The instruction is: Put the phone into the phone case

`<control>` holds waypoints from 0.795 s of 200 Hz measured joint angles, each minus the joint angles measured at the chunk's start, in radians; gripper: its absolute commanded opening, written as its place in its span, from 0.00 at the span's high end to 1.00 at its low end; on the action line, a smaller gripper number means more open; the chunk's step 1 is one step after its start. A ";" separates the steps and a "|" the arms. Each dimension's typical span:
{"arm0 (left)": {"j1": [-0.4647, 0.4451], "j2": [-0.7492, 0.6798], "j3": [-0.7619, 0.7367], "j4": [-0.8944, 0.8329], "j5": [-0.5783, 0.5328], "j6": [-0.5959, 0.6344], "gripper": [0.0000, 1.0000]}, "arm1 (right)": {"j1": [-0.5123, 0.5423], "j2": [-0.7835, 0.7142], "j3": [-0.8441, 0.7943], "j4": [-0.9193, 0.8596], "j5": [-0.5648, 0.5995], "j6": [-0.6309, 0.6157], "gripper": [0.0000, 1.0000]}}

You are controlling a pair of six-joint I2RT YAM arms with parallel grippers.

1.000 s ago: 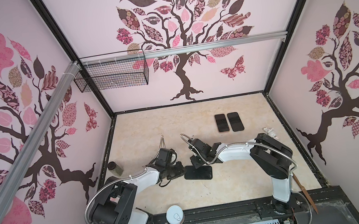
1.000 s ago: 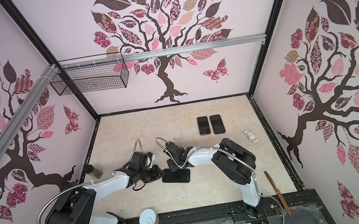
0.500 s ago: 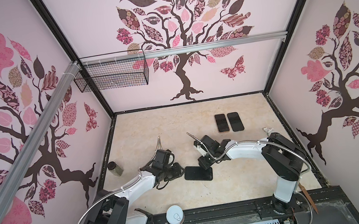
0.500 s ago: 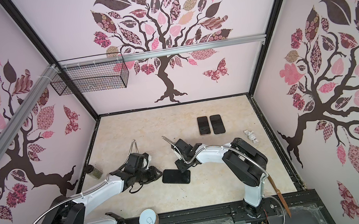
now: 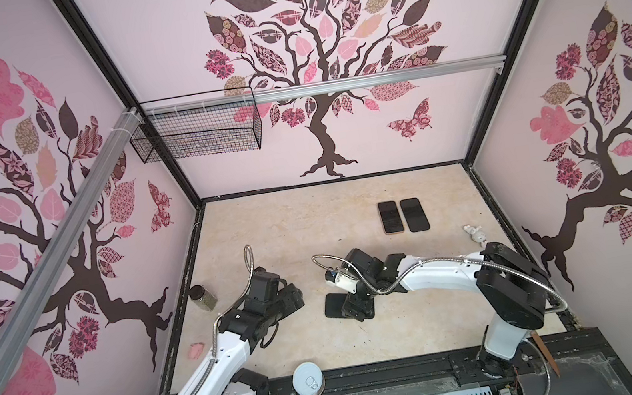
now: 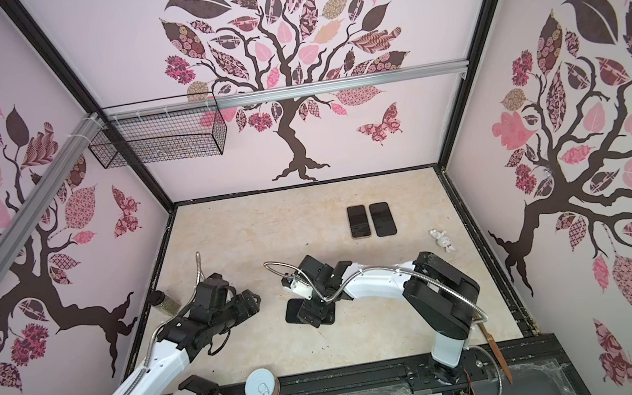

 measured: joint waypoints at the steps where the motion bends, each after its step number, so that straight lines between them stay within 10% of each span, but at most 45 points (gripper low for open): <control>1: 0.000 -0.005 0.000 -0.004 -0.005 0.000 0.12 | 0.000 0.003 0.001 -0.002 0.000 -0.002 0.00; 111: 0.004 -0.181 0.006 -0.180 -0.187 -0.072 0.11 | 0.042 0.111 0.066 -0.043 0.095 -0.056 0.01; 159: 0.004 -0.214 0.006 -0.198 -0.195 -0.076 0.11 | 0.058 0.127 0.086 -0.051 0.122 -0.026 0.17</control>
